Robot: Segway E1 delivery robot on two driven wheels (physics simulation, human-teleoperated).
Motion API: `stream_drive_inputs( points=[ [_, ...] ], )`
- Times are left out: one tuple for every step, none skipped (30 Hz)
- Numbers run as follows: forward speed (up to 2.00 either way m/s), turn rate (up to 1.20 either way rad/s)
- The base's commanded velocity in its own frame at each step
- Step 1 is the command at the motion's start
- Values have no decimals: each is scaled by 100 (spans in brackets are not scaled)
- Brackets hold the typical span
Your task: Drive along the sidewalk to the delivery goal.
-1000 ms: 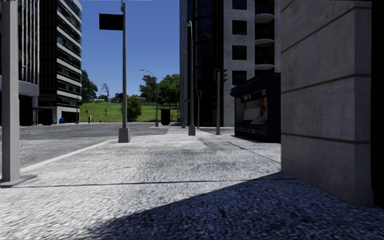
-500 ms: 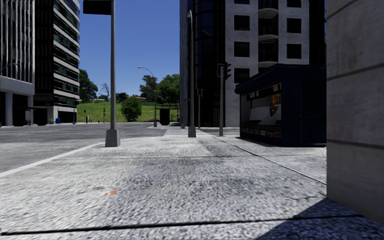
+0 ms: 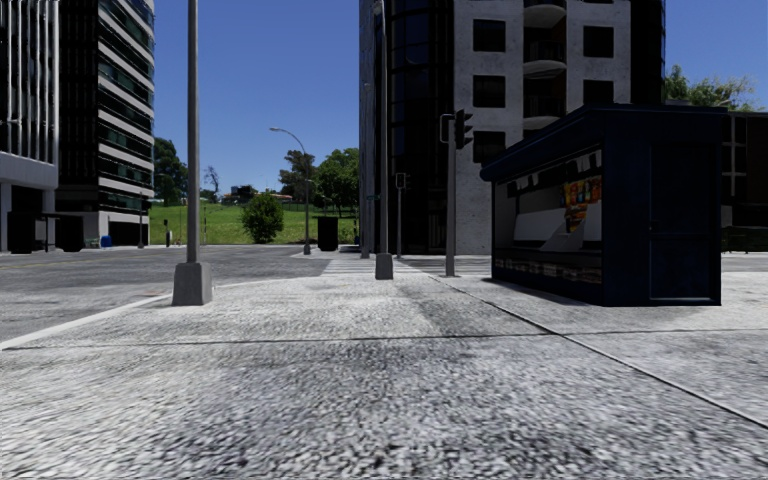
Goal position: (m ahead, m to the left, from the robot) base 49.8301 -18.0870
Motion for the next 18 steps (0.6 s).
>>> stream_drive_inputs(
  points=[
    [200, 0],
    [200, 0],
    [200, 0],
    [200, 0],
    [200, 0],
    [200, 0],
    [200, 0],
    [200, 0],
    [200, 0],
    [200, 0],
    [200, 0],
    [200, 0],
    [200, 0],
    [200, 0],
    [200, 0],
    [200, 0],
    [200, 0],
    [200, 0]
  ],
)
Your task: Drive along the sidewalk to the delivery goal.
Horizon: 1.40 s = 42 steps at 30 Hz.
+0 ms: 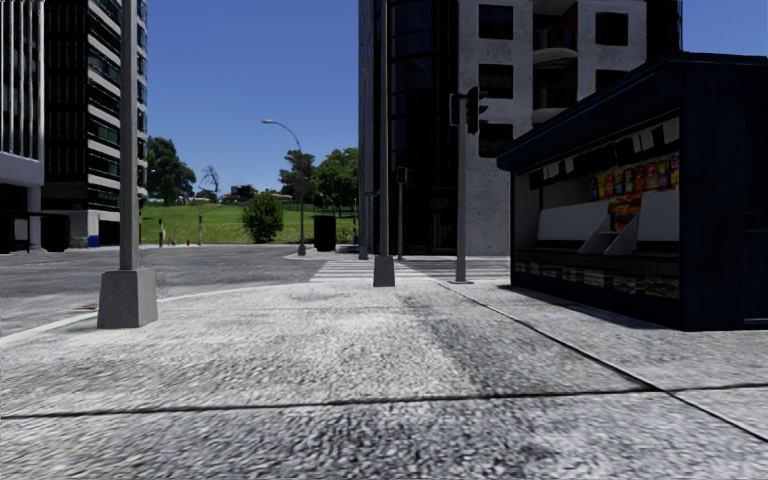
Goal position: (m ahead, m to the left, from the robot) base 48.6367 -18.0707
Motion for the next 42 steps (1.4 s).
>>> stream_drive_inputs(
  points=[
    [200, 0],
    [200, 0],
    [200, 0],
    [200, 0],
    [200, 0],
    [200, 0],
    [200, 0],
    [200, 0],
    [200, 0],
    [200, 0],
    [200, 0],
    [200, 0],
    [200, 0],
    [200, 0],
    [200, 0],
    [200, 0],
    [200, 0],
    [200, 0],
    [200, 0],
    [200, 0],
    [200, 0],
    [200, 0],
    [200, 0],
    [200, 0],
    [200, 0],
    [200, 0],
    [200, 0],
    [200, -35],
    [200, -120],
    [200, -120],
    [200, -120],
    [200, -120],
    [200, -120],
    [200, -120],
    [200, -79],
    [200, -9],
    [200, 0],
    [190, 0],
    [171, 0],
    [156, 0],
    [156, 0],
    [144, 0]
  ],
)
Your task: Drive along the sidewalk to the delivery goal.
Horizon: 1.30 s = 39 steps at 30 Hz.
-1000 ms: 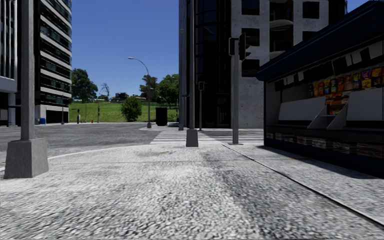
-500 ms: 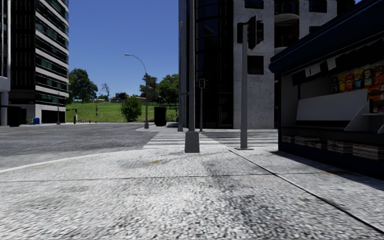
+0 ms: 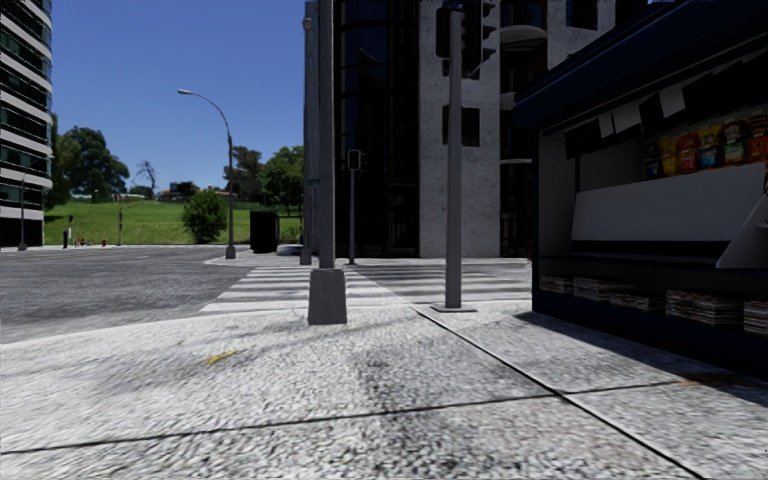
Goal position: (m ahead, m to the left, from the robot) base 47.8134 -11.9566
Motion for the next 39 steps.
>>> stream_drive_inputs(
  points=[
    [136, 0],
    [135, 0],
    [134, 0],
    [134, 0],
    [134, 0],
    [134, 0],
    [134, 0],
    [134, 0],
    [134, 0],
    [134, 0],
    [134, 0],
    [134, 0],
    [134, 0],
    [134, 0],
    [134, 0],
    [134, -6],
    [134, -77],
    [134, -120],
    [134, -120],
    [134, -120],
    [134, -120],
    [134, 0],
    [134, 0],
    [134, 0],
    [134, 0],
    [134, 0],
    [136, 0],
    [143, 0],
    [151, 0],
    [158, 0],
    [163, 0],
    [165, 0],
    [165, 0],
    [165, 0],
    [165, 0],
    [165, 0],
    [165, 0],
    [166, 0],
    [166, 0]
  ],
)
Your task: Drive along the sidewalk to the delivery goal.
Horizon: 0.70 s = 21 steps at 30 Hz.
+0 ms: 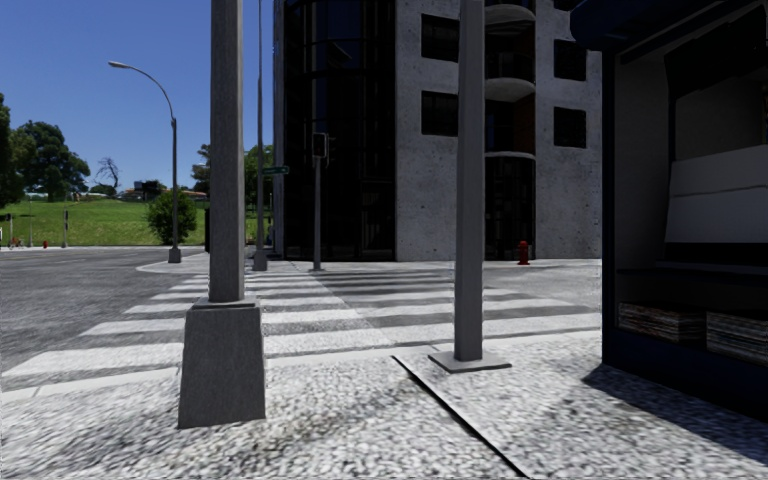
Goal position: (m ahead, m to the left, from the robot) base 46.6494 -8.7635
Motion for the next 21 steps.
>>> stream_drive_inputs(
  points=[
    [166, 0],
    [166, 0],
    [166, 0],
    [166, 0],
    [166, 0],
    [166, 0],
    [166, 0],
    [166, 0],
    [166, 0],
    [166, 0],
    [166, 0],
    [166, 0],
    [166, 0],
    [166, 0],
    [166, 0],
    [166, 0],
    [166, 0],
    [166, 0],
    [166, 0],
    [166, 0],
    [166, 0]
  ],
)
